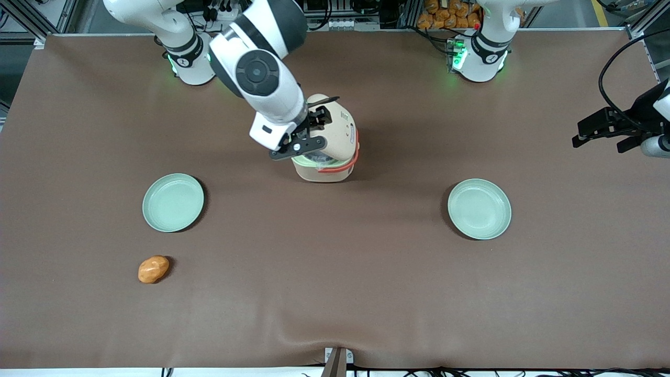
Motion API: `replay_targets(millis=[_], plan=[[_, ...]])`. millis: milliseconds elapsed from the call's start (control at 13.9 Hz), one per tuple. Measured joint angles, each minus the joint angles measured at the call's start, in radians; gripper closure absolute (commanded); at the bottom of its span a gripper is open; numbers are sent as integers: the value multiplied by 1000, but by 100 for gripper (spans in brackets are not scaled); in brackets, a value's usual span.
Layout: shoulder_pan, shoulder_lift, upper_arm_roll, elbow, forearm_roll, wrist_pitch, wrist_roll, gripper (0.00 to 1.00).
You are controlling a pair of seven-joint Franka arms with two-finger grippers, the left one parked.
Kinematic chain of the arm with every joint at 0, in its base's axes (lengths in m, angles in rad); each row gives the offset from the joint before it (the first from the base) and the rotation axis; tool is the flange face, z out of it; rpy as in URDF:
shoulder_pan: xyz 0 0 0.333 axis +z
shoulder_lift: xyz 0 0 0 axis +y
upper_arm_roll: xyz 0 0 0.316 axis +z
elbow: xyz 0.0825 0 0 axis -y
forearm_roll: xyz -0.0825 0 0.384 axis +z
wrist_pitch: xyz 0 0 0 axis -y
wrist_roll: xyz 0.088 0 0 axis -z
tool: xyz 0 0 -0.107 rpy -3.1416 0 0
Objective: Press rice cooker button with right arm
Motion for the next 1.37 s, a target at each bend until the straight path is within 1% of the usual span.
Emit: replay_targets(millis=[144,360,504,648,792,936,1152,1224,1368], plan=[[-27,-25,0,9,8,-12,0,0],[-62,-50,-1,50,14,-76,0,0],[-102,-69,-3,73,15,-120,0,0],[-173,-95,-7,90,14,-158,-1,0],[-264,-129,-10,107,8,-182,-5,0],[-350,-168,-12,112,-31,-210,-16,0],[-436,-201,-12,112,-180,-245,-109,0],[-456,-204,-12,112,-211,-257,-143,0],[-505,-206,-13,111,-232,-271,-195,0]])
